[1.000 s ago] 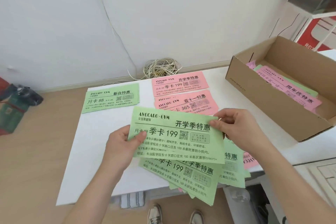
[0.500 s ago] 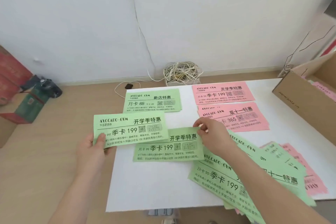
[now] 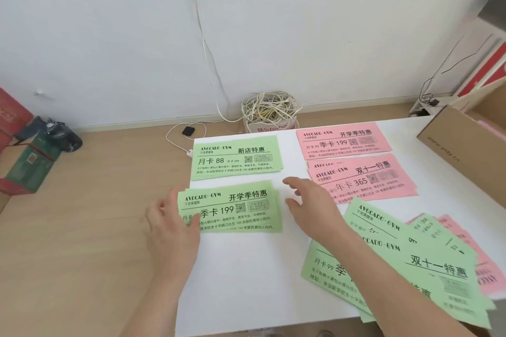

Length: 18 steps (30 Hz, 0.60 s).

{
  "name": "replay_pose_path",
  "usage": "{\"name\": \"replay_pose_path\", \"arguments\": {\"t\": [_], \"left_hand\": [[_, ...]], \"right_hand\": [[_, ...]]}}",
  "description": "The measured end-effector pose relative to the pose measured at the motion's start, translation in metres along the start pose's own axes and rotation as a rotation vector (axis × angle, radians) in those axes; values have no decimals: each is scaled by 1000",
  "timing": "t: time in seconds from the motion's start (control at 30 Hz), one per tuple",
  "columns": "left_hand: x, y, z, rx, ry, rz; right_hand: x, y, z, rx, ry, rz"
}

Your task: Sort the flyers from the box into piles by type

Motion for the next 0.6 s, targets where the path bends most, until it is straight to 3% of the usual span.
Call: {"name": "replay_pose_path", "arguments": {"t": [0.1, 0.2, 0.33, 0.4, 0.5, 0.57, 0.6], "left_hand": [[18, -13, -11, 313, 112, 150], [43, -14, -18, 349, 269, 277], [44, -38, -22, 328, 213, 309], [42, -64, -42, 405, 200, 193], [53, -124, -111, 773, 382, 30], [72, -156, -162, 1055, 566, 146], [82, -165, -178, 1116, 657, 221]], "right_hand": [[-28, -10, -41, -73, 106, -146], [-57, -36, -88, -30, 220, -254], [-82, -81, -140, 62, 295, -344], [-86, -102, -161, 86, 320, -363], [-83, -125, -187, 98, 356, -405], [-78, -133, -196, 86, 371, -417], [-75, -136, -198, 78, 375, -418]]}}
Point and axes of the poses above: each hand's wrist, its own z-axis towards the middle knuckle, its own x-axis out of the palm, y = z × x, the point moved 6 cm from there along z, towards the middle knuckle, and after that the axes turned 6 degrees about -x, right-handed, at the moved point
